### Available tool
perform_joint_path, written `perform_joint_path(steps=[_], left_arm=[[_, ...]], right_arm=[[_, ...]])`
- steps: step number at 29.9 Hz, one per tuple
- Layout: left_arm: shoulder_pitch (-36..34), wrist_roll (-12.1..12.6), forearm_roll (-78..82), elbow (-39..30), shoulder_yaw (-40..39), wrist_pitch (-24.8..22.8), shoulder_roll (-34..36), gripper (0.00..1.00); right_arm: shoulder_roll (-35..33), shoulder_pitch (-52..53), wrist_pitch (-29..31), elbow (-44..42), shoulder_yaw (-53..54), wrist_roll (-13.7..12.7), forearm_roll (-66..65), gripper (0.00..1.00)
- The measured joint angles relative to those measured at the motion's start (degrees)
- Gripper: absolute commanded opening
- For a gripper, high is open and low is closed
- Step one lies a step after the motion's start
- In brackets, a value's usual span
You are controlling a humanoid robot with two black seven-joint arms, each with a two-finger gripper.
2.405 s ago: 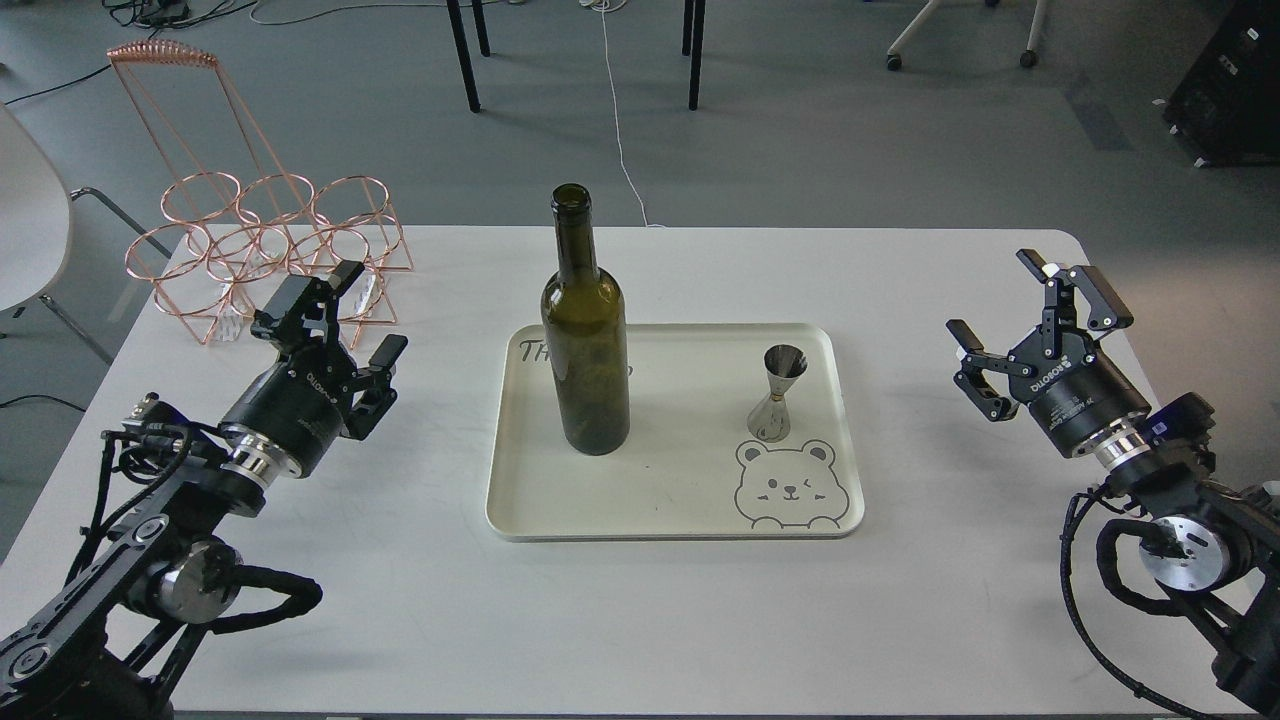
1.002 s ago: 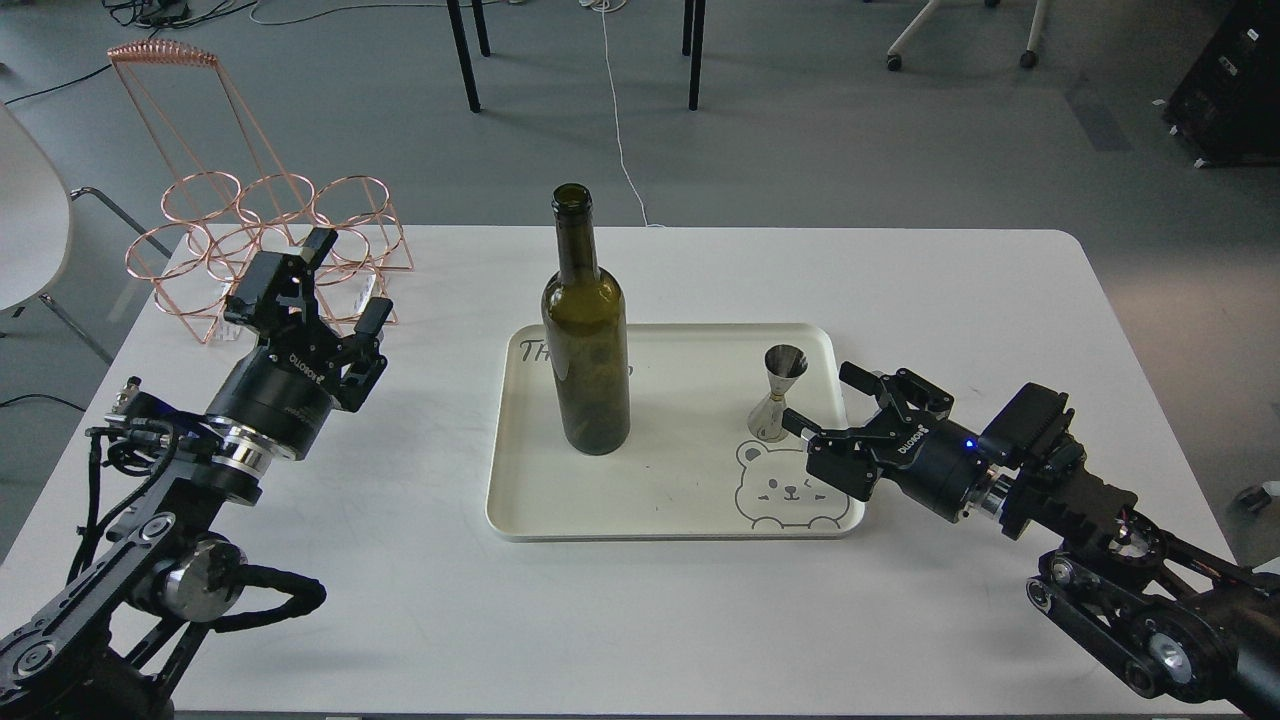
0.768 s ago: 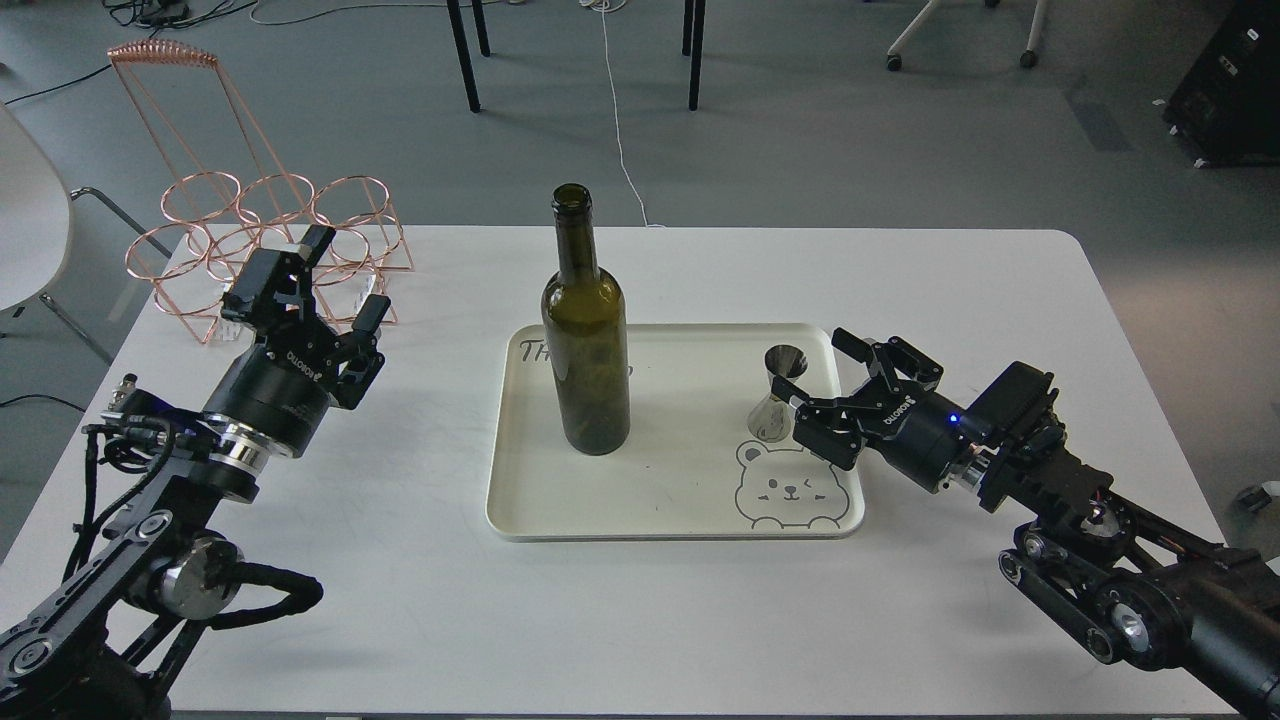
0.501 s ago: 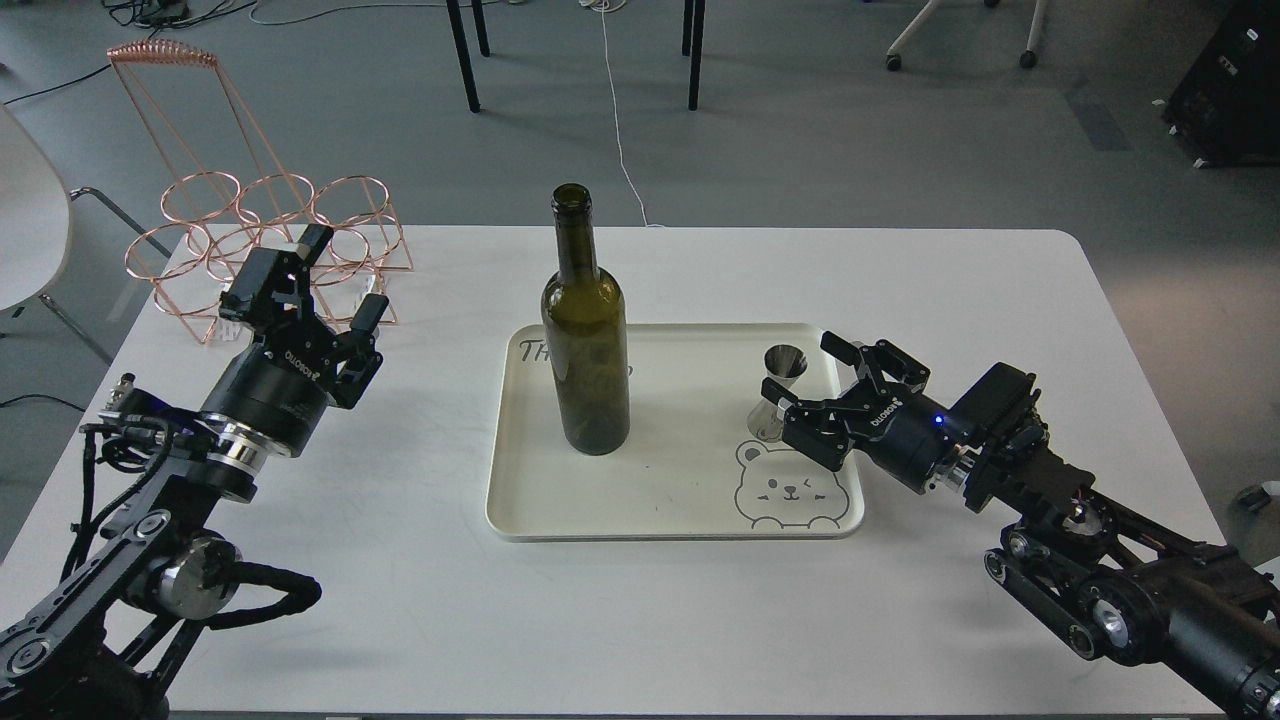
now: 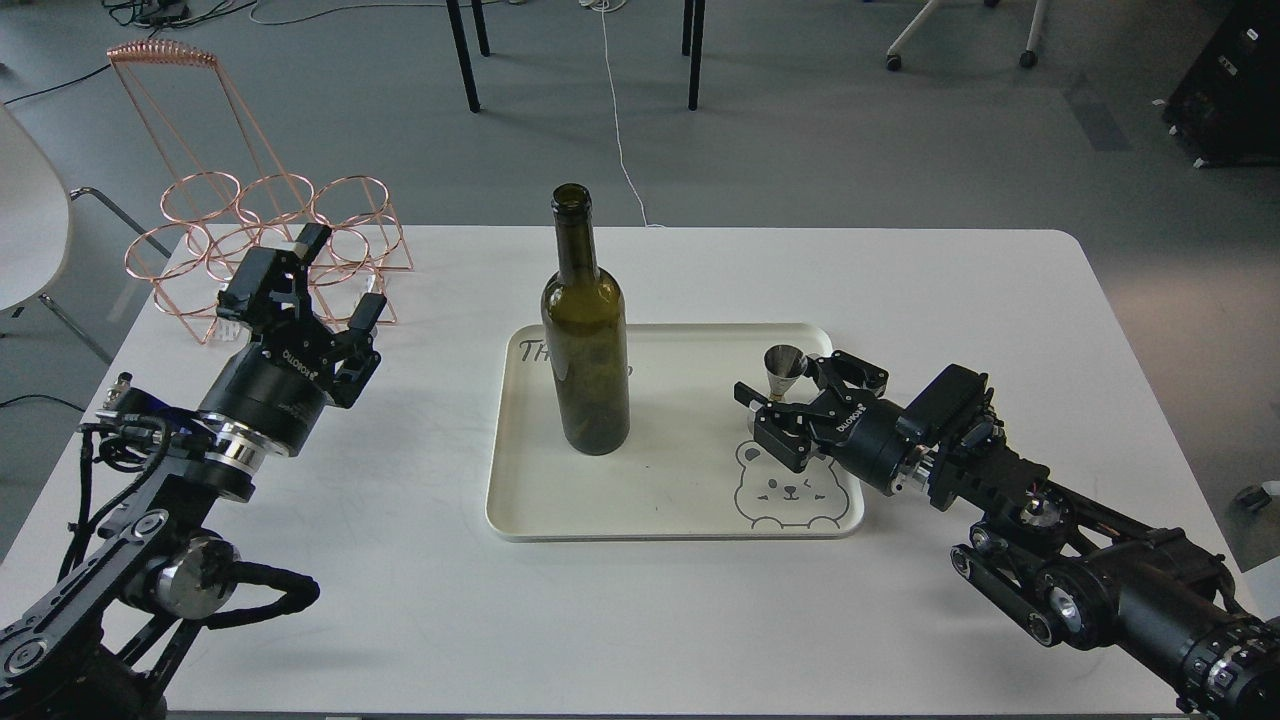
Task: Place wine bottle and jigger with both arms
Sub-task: 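Lift the jigger off the tray with the right gripper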
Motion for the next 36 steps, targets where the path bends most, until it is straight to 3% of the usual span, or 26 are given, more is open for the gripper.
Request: perform_joint_path(steps=[6, 9, 10, 25, 36], left_arm=[[0.0, 0.0, 0.0, 0.0, -0.1, 0.0, 0.0, 0.98], [0.0, 0.0, 0.0, 0.0, -0.1, 0.0, 0.0, 0.98], [0.0, 0.0, 0.0, 0.0, -0.1, 0.0, 0.0, 0.98], [0.0, 0.0, 0.0, 0.0, -0.1, 0.0, 0.0, 0.98], [0.0, 0.1, 0.0, -0.1, -0.1, 0.0, 0.0, 0.98]], right_arm=[[0.4, -0.1, -0.3, -0.2, -0.7, 0.0, 0.0, 0.44], [0.4, -0.1, -0.4, -0.2, -0.9, 0.0, 0.0, 0.26], [0.4, -0.1, -0.5, -0.2, -0.9, 0.0, 0.0, 0.24], [-2.8, -0.4, -2.8, 4.1, 5.2, 0.0, 0.0, 0.25], [-11.4, -2.4, -2.8, 3.4, 11.7, 0.0, 0.0, 0.25]])
